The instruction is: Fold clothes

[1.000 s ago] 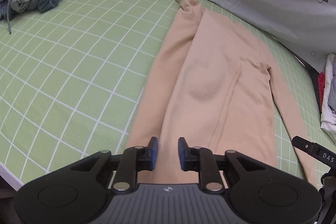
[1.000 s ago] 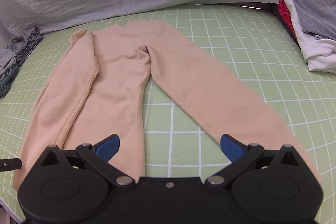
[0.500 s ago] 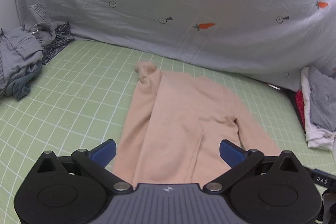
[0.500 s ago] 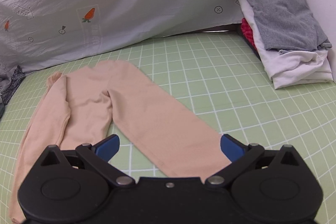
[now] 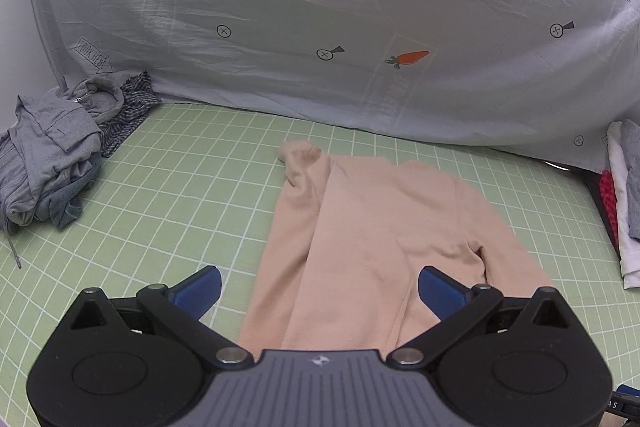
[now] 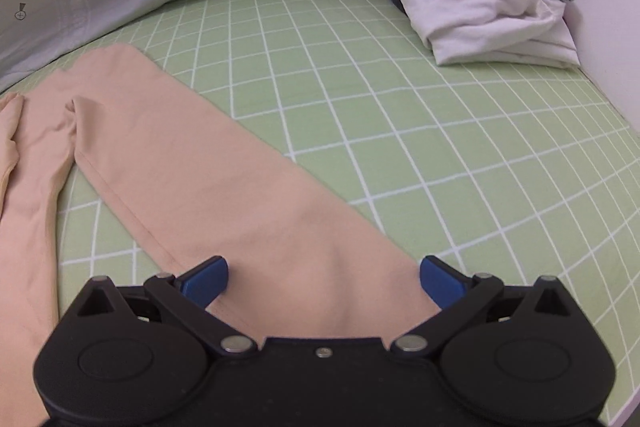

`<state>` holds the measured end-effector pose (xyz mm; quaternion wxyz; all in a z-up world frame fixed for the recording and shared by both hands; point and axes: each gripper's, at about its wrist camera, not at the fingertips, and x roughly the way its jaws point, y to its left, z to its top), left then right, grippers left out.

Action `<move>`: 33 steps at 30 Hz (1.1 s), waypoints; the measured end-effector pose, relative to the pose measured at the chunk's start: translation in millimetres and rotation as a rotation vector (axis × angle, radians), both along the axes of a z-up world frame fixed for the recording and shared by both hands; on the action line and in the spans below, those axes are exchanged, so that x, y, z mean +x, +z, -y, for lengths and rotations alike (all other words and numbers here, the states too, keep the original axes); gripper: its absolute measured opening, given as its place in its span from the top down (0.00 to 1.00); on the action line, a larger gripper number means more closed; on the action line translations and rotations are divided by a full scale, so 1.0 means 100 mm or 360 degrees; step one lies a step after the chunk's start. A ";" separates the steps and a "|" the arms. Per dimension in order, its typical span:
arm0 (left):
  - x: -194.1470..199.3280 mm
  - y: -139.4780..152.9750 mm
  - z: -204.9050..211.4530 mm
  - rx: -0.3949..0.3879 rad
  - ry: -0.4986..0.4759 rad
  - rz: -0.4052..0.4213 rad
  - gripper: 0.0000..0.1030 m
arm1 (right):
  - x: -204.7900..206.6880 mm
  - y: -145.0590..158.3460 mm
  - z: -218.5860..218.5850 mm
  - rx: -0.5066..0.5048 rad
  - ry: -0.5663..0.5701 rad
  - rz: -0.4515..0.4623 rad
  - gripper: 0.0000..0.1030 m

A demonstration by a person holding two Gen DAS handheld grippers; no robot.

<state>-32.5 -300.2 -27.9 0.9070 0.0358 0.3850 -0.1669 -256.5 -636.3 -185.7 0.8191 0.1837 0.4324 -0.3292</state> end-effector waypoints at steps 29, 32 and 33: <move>-0.14 -0.16 -0.14 -0.0057 0.0063 -0.0092 0.01 | 0.25 0.26 -0.30 -0.0022 0.0326 0.0078 0.89; -0.10 -0.14 -0.27 -0.0079 0.0062 -0.0126 0.01 | 0.26 0.47 -0.36 -0.0011 0.0294 0.0153 0.89; -0.08 -0.12 -0.30 -0.0076 0.0062 -0.0126 0.01 | 0.29 0.54 -0.39 -0.0029 0.0301 0.0163 0.89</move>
